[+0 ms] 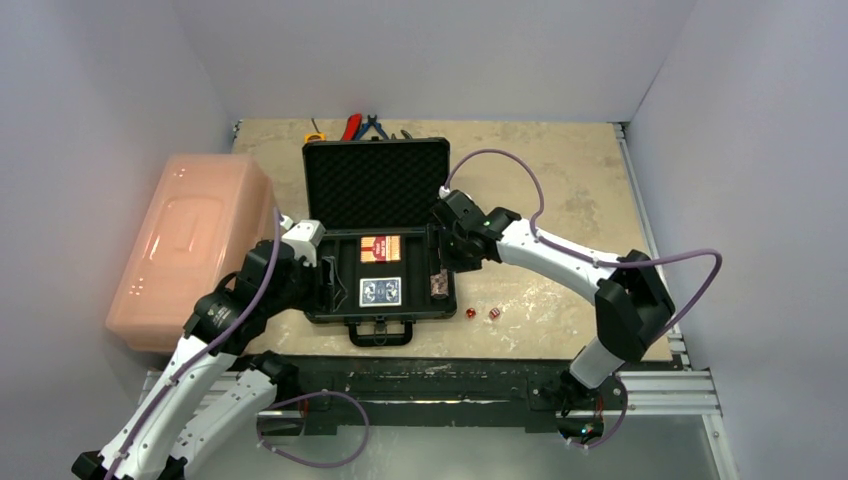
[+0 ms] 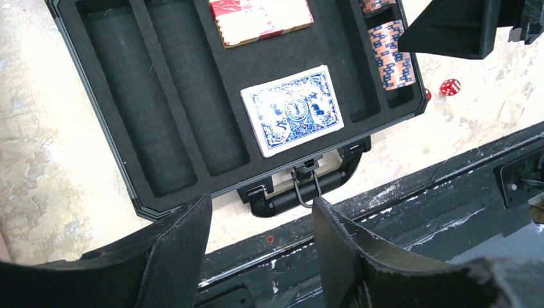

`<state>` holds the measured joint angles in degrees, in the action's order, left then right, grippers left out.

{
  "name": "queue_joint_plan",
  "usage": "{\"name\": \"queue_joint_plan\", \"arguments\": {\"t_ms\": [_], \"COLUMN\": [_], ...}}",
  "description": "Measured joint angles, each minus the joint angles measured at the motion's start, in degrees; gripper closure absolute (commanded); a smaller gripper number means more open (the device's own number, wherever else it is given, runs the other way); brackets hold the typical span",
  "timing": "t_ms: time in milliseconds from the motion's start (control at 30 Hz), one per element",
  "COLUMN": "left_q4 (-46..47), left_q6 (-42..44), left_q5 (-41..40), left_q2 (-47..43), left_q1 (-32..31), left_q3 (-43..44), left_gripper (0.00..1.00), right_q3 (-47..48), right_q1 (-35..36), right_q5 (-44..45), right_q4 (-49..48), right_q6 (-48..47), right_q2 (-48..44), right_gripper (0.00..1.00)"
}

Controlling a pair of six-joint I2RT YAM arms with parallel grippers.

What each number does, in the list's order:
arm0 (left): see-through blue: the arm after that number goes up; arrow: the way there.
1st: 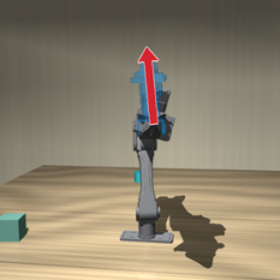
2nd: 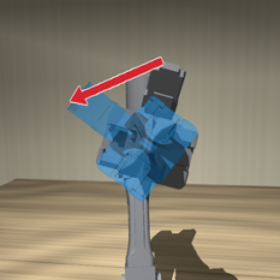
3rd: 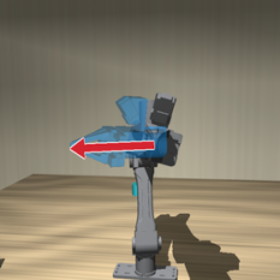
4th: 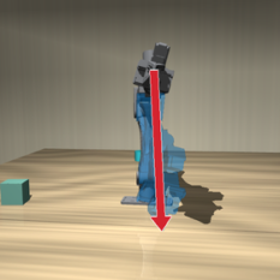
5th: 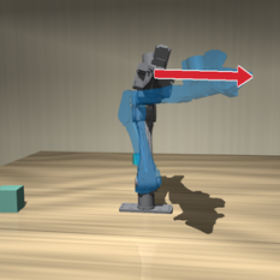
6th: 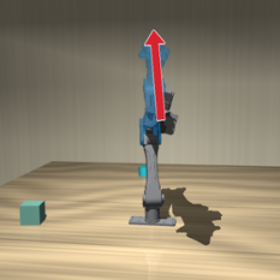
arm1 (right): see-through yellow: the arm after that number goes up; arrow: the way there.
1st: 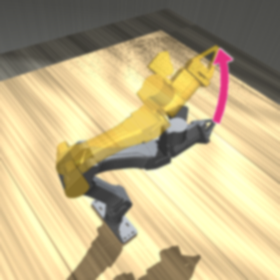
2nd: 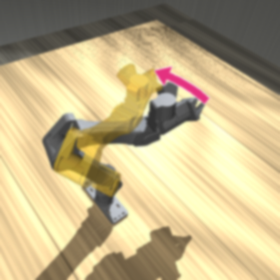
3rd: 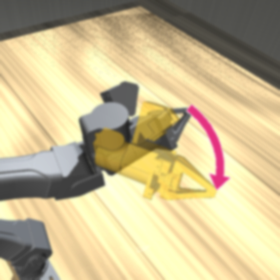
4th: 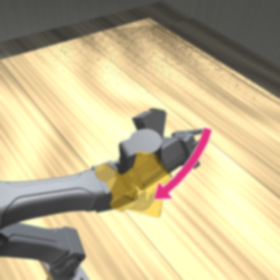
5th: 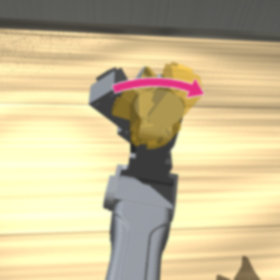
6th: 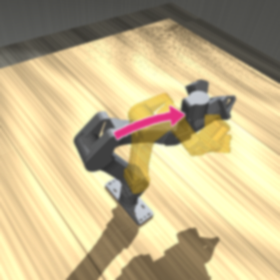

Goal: Pack up texas hold em set

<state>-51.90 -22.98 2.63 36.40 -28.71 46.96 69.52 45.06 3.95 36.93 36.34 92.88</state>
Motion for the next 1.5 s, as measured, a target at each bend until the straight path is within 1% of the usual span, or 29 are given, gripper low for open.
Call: {"name": "queue_joint_plan", "arguments": {"t_ms": [167, 333, 500, 633, 767, 900, 1200, 1367, 1500], "left_q4": [0.0, 0.0, 0.0, 0.0, 0.0, 0.0, 0.0, 0.0, 0.0], "left_q6": [0.0, 0.0, 0.0, 0.0, 0.0, 0.0, 0.0, 0.0, -0.1], "left_q5": [-0.1, -0.2, -0.4, -0.6, -0.6, -0.8, -1.1, -1.2, -1.4], "left_q2": [0.0, 0.0, 0.0, 0.0, 0.0, 0.1, 0.9, 1.0, 1.0], "left_q1": [-0.3, -0.4, -0.7, -0.9, -1.0, -1.0, -1.1, -1.1, -1.3], "left_q3": [0.0, 0.0, 0.0, 0.0, 0.0, 0.0, 0.0, 0.0, 0.0], "left_gripper": [0.42, 0.42, 0.42, 0.42, 0.42, 0.42, 0.42, 0.42, 0.42], "right_q3": [0.0, -0.1, -1.8, -4.2, -6.2, -7.2, -8.2, -8.2, -8.2], "right_q1": [0.0, 0.0, 0.0, 0.1, 0.9, 2.5, 5.7, 6.3, 6.4], "right_q5": [0.1, -0.3, -1.7, -3.7, -5.2, -6.5, -6.6, -6.4, -5.9], "right_q4": [0.7, 0.6, -1.1, -2.2, -2.5, -2.6, -4.5, -5.0, -5.3], "right_q6": [-1.5, -4.3, -7.1, -8.7, -10.6, -12.1, -12.8, -12.9, -12.9], "right_q2": [-1.5, -5.2, -9.5, -10.9, -10.9, -10.8, -8.0, -5.7, -4.5], "right_gripper": [0.41, 0.45, 0.55, 0.62, 0.68, 0.77, 0.93, 1.00, 1.00]}}
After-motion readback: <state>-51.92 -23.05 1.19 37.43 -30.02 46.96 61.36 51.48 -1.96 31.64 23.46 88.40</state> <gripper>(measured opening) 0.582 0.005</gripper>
